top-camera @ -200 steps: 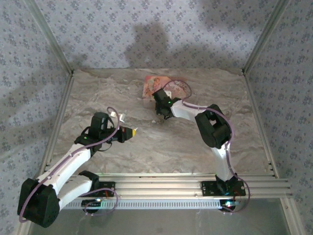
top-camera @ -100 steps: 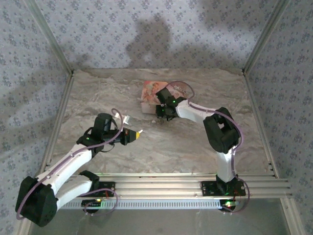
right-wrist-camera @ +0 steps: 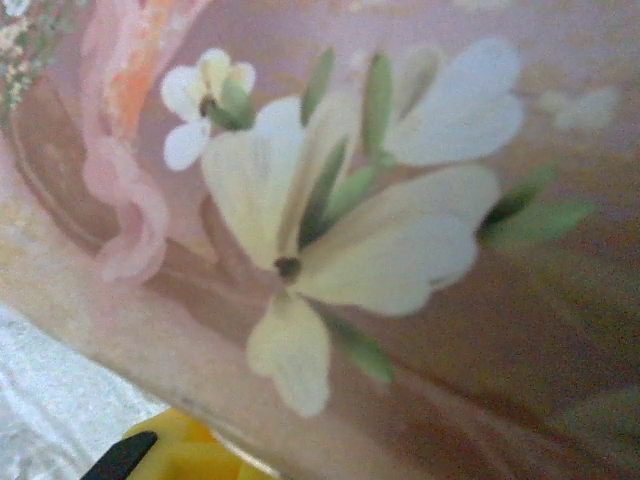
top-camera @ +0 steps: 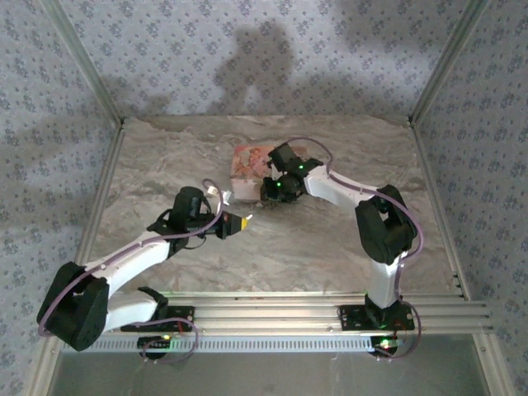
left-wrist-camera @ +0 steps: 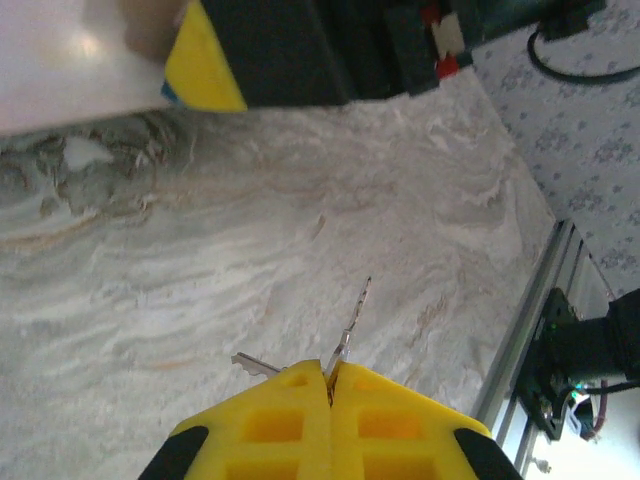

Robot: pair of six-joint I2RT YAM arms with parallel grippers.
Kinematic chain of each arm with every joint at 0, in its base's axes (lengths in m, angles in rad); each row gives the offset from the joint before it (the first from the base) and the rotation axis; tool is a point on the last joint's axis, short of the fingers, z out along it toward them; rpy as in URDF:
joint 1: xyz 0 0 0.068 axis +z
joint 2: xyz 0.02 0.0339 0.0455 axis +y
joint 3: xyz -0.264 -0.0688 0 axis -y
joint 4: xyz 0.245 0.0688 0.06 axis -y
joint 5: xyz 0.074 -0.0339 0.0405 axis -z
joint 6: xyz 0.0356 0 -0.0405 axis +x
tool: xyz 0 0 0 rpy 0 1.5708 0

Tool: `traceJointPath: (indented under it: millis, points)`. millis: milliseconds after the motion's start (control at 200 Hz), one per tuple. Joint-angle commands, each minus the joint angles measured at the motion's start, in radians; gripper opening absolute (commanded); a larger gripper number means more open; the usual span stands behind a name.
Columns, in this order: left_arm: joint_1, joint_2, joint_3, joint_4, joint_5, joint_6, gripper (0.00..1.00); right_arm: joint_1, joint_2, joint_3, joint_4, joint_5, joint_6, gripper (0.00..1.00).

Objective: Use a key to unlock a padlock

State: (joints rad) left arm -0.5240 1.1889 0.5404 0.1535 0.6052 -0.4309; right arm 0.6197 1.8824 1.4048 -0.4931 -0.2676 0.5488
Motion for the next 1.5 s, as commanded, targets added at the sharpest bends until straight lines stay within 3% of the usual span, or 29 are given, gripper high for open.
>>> traceJointPath:
  millis: [0, 190, 1019, 1494]
  points:
    - [-0.005, 0.039, -0.004, 0.173, 0.021, -0.003, 0.0, -0.022, -0.063, 0.007, -0.021, -0.117, 0.027, 0.0]
    - [-0.004, 0.122, -0.022, 0.32, 0.026, -0.007, 0.0, -0.046, -0.09, 0.013, -0.035, -0.196, 0.032, 0.0]
    - [0.084, 0.194, -0.056, 0.493, 0.134, -0.028, 0.0, -0.081, -0.156, 0.095, -0.061, -0.453, 0.136, 0.0]
    - [0.082, 0.239, -0.023, 0.554, 0.196, -0.081, 0.0, -0.085, -0.174, 0.076, -0.035, -0.457, 0.15, 0.0]
